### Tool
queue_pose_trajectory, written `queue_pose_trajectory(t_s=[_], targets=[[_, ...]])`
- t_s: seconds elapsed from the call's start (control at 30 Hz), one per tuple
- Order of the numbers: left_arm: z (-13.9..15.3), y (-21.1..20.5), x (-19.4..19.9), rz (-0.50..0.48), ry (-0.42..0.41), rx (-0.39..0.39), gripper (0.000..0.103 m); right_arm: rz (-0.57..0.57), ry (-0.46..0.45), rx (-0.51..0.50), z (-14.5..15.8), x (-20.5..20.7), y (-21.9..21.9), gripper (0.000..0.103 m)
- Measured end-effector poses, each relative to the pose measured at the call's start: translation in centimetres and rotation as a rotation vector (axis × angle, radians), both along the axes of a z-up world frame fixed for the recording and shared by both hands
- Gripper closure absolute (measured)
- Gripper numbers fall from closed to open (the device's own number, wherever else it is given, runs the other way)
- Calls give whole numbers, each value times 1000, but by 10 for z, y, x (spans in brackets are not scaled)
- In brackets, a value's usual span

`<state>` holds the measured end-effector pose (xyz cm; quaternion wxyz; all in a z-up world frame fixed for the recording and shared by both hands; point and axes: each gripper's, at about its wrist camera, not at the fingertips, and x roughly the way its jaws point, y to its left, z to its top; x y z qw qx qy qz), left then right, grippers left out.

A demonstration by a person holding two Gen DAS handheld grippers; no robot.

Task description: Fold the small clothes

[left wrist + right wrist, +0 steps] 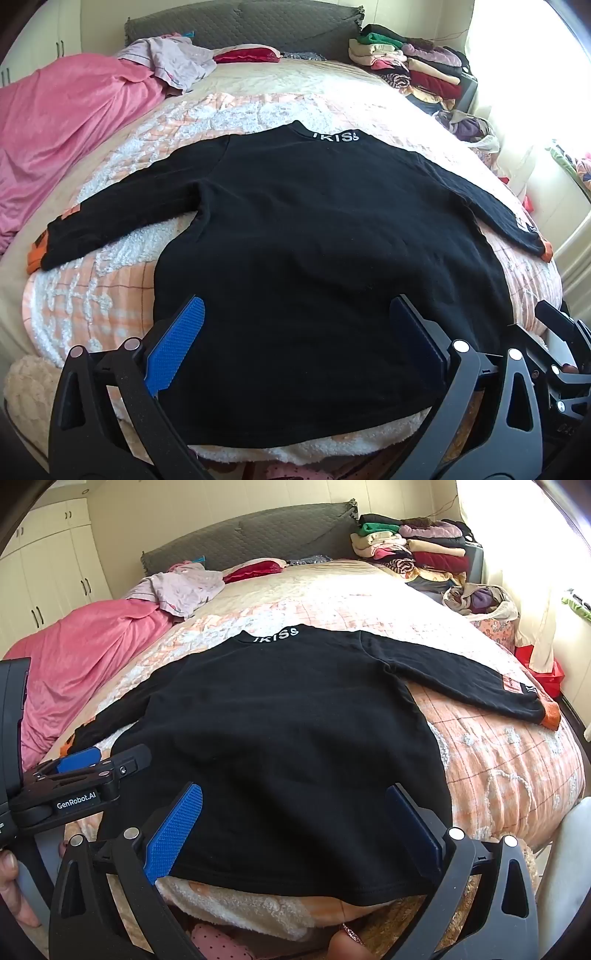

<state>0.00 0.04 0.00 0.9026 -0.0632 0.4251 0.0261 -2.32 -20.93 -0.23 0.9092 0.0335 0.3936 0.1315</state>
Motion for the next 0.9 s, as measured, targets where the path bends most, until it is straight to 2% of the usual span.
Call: queue_pose_trajectory(t_s=[0.9], targets=[[6, 3, -1, 2, -7, 30, 9, -4, 0, -4, 0, -2, 0, 4]])
